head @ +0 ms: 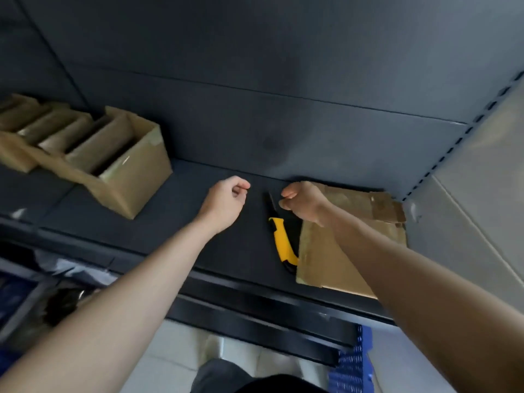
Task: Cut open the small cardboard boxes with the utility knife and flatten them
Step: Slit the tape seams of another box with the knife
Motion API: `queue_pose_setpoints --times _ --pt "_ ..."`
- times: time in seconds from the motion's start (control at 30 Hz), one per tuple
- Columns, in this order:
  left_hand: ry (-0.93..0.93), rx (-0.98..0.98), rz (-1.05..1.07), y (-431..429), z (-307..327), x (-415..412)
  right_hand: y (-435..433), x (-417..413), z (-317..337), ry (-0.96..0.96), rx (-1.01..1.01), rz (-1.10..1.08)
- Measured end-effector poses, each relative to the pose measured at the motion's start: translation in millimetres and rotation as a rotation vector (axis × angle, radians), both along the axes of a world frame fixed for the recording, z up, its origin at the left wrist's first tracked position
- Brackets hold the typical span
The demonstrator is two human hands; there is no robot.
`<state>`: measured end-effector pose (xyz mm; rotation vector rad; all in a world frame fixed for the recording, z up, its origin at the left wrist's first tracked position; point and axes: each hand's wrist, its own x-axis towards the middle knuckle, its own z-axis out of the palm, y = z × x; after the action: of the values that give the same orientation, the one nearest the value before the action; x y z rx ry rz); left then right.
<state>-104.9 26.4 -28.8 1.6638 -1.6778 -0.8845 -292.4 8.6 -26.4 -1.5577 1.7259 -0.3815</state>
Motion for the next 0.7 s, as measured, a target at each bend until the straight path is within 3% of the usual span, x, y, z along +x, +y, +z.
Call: queue_pose_setpoints --times 0.23,0.37,0.53,0.7 --pt "-0.379 -0.277 0.202 6.3 24.0 89.5 -16.6 84.0 11.9 -0.002 -0.041 0.161" --pt "-0.640 -0.453 0.231 -5.0 35.3 145.7 -23.3 138.0 31.0 0.098 -0.146 0.241" --pt "-0.820 -0.215 0.180 -25.2 31.5 207.8 -27.5 201.9 47.8 0.285 -0.263 0.294" --pt "-0.776 -0.104 0.101 -36.3 27.2 231.7 -26.0 230.2 43.6 0.357 -0.268 0.250"
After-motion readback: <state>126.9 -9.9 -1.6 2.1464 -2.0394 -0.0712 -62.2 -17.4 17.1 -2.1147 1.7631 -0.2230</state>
